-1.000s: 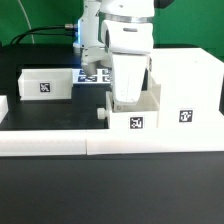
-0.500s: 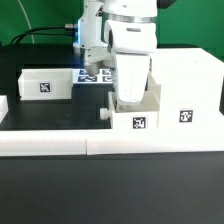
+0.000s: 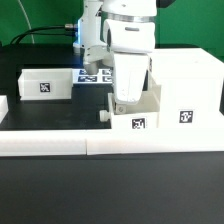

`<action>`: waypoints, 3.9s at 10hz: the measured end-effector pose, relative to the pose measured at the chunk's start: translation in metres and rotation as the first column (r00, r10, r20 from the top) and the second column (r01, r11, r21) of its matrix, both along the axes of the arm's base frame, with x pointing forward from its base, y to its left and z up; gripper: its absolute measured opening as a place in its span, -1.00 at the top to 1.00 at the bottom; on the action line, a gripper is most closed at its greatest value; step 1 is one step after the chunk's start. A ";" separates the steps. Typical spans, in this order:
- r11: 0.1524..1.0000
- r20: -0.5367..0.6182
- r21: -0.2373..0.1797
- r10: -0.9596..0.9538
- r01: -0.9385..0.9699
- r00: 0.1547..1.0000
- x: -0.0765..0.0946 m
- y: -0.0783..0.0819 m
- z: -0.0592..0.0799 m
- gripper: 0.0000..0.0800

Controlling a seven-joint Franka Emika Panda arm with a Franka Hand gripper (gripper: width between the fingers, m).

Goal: Assemble drawer

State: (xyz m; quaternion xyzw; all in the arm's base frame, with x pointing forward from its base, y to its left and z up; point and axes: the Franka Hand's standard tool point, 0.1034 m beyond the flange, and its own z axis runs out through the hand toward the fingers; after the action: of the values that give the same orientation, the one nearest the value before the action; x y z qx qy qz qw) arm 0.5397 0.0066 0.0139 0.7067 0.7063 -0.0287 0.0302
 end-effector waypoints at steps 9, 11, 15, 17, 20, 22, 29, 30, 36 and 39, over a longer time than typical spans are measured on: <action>0.998 -0.041 -0.037 0.042 -0.044 0.998 0.007 -0.048 0.040 -0.62; 0.998 -0.049 -0.033 0.045 -0.047 0.998 0.004 -0.061 0.039 -0.62; 0.994 -0.067 0.054 0.096 -0.093 0.993 0.000 -0.087 0.025 -0.62; 0.990 -0.067 0.102 0.100 -0.093 0.993 -0.001 -0.093 0.018 -0.62; 0.982 -0.079 0.184 0.058 -0.043 0.995 0.003 -0.087 0.015 -0.62; 0.981 -0.085 0.191 0.035 -0.018 0.996 0.005 -0.068 0.013 -0.62; 0.976 -0.103 0.196 -0.076 0.095 0.992 0.009 -0.033 0.011 -0.62; 0.975 -0.103 0.194 -0.095 0.113 0.990 0.010 -0.032 0.011 -0.62; 0.977 -0.098 0.195 -0.072 0.090 0.993 0.011 -0.036 0.011 -0.62; 0.979 -0.072 0.201 0.040 -0.025 0.997 0.035 -0.048 0.019 -0.62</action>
Offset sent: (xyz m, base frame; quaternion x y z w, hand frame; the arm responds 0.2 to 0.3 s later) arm 0.0005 0.0000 0.0317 0.0369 -0.0159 -0.0002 0.9992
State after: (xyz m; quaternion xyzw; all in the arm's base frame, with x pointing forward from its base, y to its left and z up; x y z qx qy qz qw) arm 0.5743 -0.0413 0.0328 0.6930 0.7176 0.0161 -0.0670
